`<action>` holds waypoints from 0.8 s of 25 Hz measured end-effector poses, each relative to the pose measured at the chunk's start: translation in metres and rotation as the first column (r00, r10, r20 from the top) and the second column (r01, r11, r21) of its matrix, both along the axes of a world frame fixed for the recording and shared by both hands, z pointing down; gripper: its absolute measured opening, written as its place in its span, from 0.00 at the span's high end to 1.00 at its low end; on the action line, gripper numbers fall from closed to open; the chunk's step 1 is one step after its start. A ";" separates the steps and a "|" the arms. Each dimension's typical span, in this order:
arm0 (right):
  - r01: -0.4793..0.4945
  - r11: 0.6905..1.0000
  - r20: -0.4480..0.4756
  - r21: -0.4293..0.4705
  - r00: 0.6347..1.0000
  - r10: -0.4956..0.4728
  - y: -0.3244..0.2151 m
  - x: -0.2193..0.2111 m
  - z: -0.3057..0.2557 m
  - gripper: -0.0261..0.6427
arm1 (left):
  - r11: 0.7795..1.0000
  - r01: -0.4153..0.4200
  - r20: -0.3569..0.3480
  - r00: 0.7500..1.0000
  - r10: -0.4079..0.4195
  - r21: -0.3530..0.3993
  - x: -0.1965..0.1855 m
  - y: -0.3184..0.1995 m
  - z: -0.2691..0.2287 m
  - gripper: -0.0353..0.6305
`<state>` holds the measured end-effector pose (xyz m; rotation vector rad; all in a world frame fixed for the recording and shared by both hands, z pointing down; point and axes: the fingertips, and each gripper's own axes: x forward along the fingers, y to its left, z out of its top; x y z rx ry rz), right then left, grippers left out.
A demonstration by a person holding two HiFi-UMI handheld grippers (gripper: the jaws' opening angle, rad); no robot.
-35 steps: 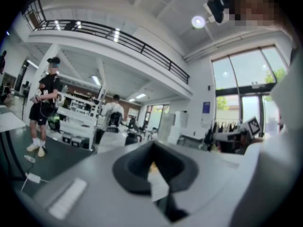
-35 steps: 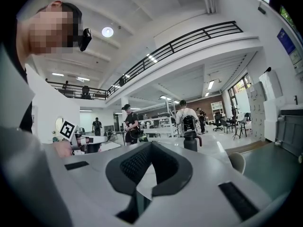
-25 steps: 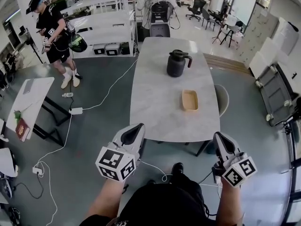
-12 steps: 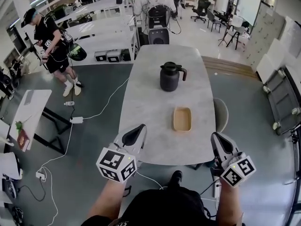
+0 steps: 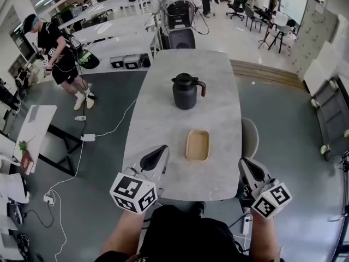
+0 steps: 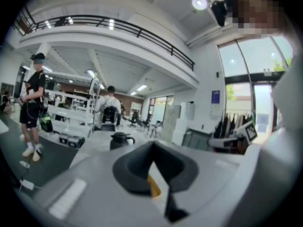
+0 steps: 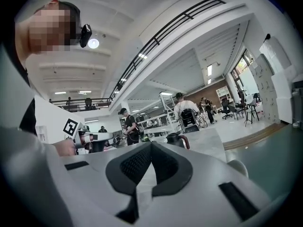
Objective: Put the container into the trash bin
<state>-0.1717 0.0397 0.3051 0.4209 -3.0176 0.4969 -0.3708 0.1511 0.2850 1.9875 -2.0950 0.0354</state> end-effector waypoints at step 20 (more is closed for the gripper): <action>0.055 0.997 -0.045 0.059 0.998 -0.053 -0.044 -0.088 -0.021 0.97 | 1.000 0.000 -0.026 1.000 0.001 0.018 -0.066 -0.057 0.007 0.94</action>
